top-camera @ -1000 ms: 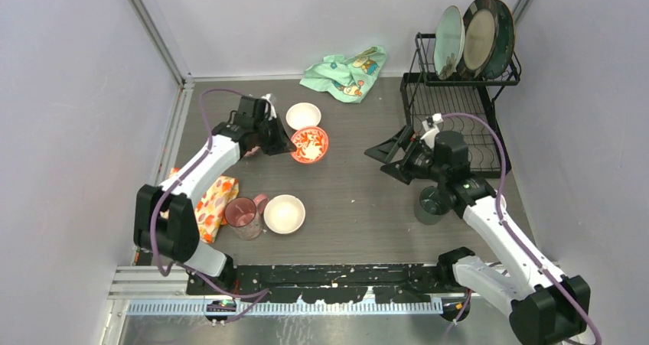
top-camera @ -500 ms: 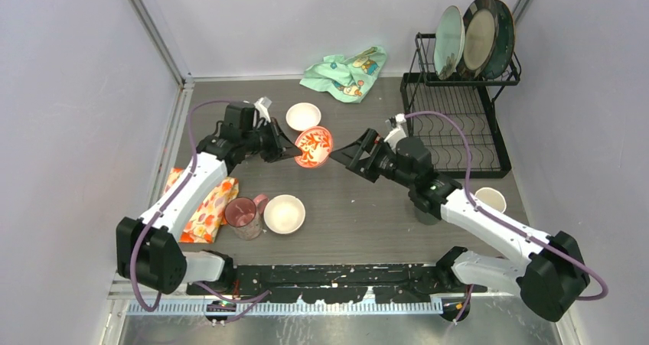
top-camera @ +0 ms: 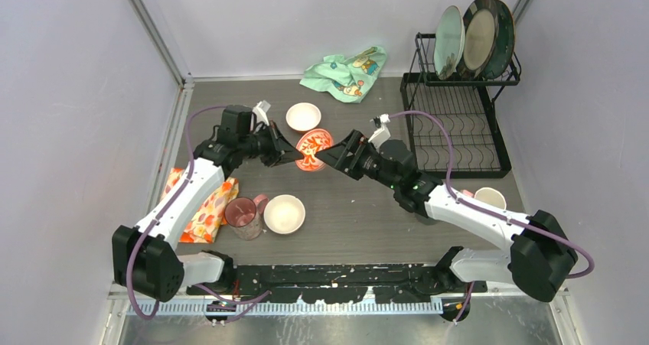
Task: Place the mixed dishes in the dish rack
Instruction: Pick up the bowl from the center of the board, then turn the bowl upside down on the dish rack.
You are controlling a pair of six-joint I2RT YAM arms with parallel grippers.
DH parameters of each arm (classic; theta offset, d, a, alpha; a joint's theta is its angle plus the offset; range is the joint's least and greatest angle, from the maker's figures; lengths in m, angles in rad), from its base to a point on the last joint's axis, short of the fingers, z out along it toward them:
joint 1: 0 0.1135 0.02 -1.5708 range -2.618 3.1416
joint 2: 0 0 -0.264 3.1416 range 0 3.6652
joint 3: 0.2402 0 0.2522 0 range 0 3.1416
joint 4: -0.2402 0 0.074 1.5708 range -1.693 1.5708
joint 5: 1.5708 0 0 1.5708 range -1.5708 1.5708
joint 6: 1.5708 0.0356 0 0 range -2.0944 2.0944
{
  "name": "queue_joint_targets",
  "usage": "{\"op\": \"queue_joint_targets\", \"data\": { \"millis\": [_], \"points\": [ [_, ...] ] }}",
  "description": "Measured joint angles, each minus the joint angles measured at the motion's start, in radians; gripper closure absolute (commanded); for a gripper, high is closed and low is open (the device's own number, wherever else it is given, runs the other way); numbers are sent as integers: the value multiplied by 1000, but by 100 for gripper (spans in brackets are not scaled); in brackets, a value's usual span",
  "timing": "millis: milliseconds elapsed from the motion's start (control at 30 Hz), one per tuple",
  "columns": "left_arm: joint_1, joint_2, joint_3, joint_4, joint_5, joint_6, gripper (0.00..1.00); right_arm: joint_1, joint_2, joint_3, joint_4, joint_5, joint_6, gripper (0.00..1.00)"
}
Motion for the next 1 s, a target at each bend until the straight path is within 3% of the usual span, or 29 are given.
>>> {"op": "queue_joint_targets", "data": {
  "millis": [100, 333, 533, 700, 1000],
  "points": [
    [0, -2, -3, 3, 19, -13, 100, 13, 0, 0, 13, 35, -7, 7],
    [0, -4, -24, 12, 32, -42, 100, 21, 0, 0, 18, 67, -27, 21],
    [0, -4, -30, 14, 34, -57, 100, 24, 1, 0, 28, 77, -29, 13],
    [0, -4, -37, 14, 32, -57, 100, 24, 17, 1, 28, 85, -27, 23],
    [0, -4, -47, 14, 9, -52, 97, 26, 36, 2, 33, 100, 4, 32]
  ]
}}
